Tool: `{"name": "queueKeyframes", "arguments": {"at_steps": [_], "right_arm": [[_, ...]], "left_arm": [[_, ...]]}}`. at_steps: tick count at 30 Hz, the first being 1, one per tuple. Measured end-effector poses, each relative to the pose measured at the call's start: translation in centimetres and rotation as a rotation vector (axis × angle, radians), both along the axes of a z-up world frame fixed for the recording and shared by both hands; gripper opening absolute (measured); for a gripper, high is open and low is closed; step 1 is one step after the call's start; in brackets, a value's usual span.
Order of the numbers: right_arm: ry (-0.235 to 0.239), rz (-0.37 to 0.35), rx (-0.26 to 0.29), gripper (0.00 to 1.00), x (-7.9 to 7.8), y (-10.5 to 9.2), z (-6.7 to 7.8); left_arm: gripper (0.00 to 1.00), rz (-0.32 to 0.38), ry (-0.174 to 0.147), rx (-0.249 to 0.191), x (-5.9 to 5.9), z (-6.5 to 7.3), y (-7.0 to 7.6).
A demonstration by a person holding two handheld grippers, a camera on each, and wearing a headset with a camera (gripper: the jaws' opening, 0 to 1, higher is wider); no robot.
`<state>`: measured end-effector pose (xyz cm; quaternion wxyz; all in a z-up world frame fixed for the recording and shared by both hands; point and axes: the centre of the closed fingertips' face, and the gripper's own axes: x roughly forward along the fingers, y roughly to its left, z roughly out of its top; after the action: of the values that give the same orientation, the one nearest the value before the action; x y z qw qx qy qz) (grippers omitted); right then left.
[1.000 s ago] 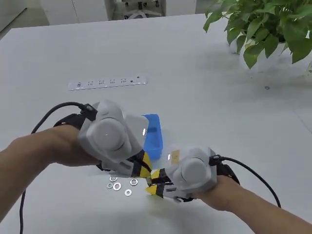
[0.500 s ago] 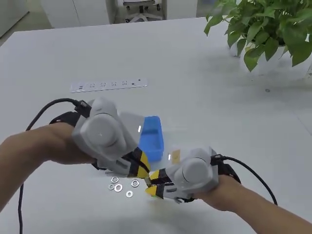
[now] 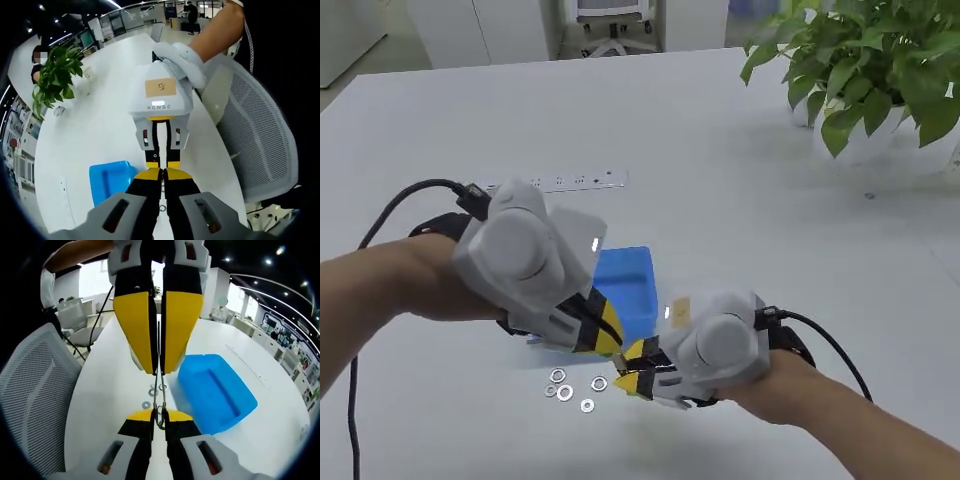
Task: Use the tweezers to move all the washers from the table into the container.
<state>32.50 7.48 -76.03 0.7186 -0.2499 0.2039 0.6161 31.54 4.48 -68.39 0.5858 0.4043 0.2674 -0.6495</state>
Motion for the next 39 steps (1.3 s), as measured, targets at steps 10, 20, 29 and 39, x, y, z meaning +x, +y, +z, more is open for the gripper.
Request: {"name": "queueKeyframes", "arguments": {"at_steps": [10,20,29,39], "right_arm": [[-0.028,0.005,0.016,0.09,1.7,0.5,1.7],[-0.062,0.023,0.015,0.09,4.2,1.1,2.8],[-0.068,0.015,0.026,0.09,6.4,1.9,2.9],[-0.061,0.004,0.026,0.09,8.8,2.6,2.1]], "left_arm": [[0.05,0.002,-0.028,-0.003,1.4,1.6,0.4],[0.05,0.008,-0.065,-0.009,3.4,2.8,0.8],[0.05,0.031,-0.078,-0.022,5.6,2.9,1.7],[0.05,0.045,-0.083,-0.030,8.0,2.1,2.3]]}}
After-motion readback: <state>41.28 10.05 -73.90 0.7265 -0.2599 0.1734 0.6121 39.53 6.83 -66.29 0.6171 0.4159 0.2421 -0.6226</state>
